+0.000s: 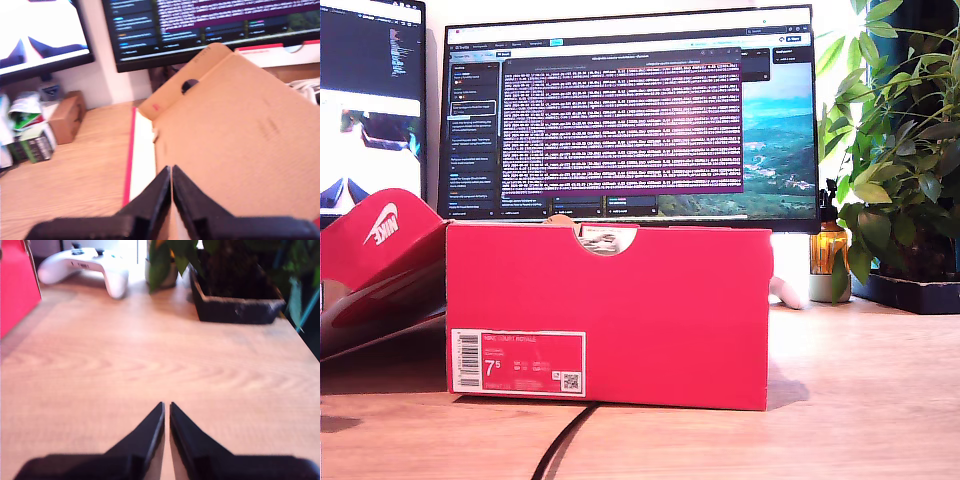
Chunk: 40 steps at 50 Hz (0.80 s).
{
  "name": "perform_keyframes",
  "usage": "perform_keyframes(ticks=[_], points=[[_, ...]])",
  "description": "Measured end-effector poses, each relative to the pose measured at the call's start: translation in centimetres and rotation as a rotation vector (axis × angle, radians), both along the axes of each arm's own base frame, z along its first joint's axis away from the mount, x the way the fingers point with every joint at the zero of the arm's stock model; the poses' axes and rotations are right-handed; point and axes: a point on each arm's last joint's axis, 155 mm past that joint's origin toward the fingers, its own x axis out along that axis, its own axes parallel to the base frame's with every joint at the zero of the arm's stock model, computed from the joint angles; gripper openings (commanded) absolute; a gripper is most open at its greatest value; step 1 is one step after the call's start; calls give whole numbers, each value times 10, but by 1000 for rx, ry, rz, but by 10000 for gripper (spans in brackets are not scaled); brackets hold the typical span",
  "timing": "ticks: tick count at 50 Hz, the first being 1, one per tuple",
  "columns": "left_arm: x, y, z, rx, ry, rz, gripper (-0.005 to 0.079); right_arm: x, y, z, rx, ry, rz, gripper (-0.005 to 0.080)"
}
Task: Pack the white shoes by picking the first shoe and placing it inside the red shoebox, left side, then picking and rotating the second shoe and placing it in the shoebox
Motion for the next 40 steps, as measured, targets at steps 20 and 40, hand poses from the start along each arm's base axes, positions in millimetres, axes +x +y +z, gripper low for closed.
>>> perform_keyframes(ticks=[20, 40], points=[[-3, 20, -10, 8, 23, 66, -19, -16, 1, 23, 2, -104, 5, -13], [-3, 33, -9, -40, 27, 63, -19, -27, 10, 29, 17, -112, 53, -13]])
